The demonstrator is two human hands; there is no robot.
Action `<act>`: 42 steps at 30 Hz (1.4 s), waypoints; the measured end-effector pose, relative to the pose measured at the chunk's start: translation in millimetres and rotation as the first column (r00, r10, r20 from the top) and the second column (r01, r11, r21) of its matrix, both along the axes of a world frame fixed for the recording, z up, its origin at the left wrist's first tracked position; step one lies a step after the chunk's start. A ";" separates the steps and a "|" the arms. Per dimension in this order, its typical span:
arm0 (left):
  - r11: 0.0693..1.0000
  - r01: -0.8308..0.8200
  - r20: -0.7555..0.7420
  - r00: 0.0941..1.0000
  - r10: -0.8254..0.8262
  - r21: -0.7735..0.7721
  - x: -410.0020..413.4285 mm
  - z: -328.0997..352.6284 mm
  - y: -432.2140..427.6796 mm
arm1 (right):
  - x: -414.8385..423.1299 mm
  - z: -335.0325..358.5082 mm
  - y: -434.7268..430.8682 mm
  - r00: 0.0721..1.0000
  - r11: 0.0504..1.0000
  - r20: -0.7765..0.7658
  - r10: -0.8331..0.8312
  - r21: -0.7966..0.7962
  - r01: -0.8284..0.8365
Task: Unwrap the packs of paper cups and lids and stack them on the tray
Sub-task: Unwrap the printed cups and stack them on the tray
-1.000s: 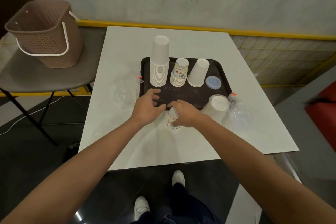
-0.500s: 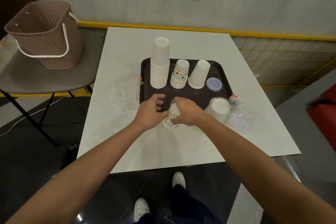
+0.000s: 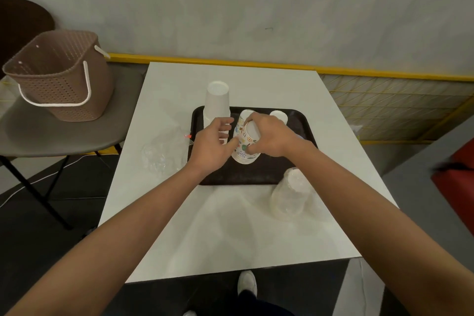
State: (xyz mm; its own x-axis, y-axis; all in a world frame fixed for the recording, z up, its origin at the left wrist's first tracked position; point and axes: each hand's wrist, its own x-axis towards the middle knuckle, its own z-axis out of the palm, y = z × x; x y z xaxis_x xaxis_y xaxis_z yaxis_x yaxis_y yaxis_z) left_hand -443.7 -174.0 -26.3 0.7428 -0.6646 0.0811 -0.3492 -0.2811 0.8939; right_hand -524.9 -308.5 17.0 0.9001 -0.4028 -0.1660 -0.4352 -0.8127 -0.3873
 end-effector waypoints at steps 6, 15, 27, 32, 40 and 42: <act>0.998 0.017 0.011 1.000 -0.016 -0.068 6.0 12.5 -37.2 | 20.4 20.3 -37.7 0.999 0.999 0.039 0.030 -0.042 -0.029; 0.993 -0.015 0.034 0.999 0.019 -0.115 20.0 12.3 -81.0 | 59.9 26.5 -85.3 0.994 0.990 0.041 0.103 -0.097 -0.099; 0.999 0.009 0.051 0.999 -0.007 -0.041 34.1 -7.4 -104.9 | 91.2 -3.7 -112.5 0.979 0.984 -0.096 0.177 -0.009 -0.179; 0.997 0.026 0.136 0.990 -0.035 0.069 34.4 -16.1 -106.2 | 92.2 -21.0 -113.4 0.973 0.980 -0.119 0.200 0.031 -0.198; 0.976 0.020 0.151 0.987 -0.054 0.216 38.7 -35.5 -104.4 | 85.1 -39.8 -112.2 0.980 0.981 -0.081 0.181 0.089 -0.174; 0.973 0.021 0.156 0.986 -0.057 0.228 38.9 -37.5 -105.0 | 83.7 -42.2 -111.9 0.980 0.980 -0.075 0.183 0.090 -0.176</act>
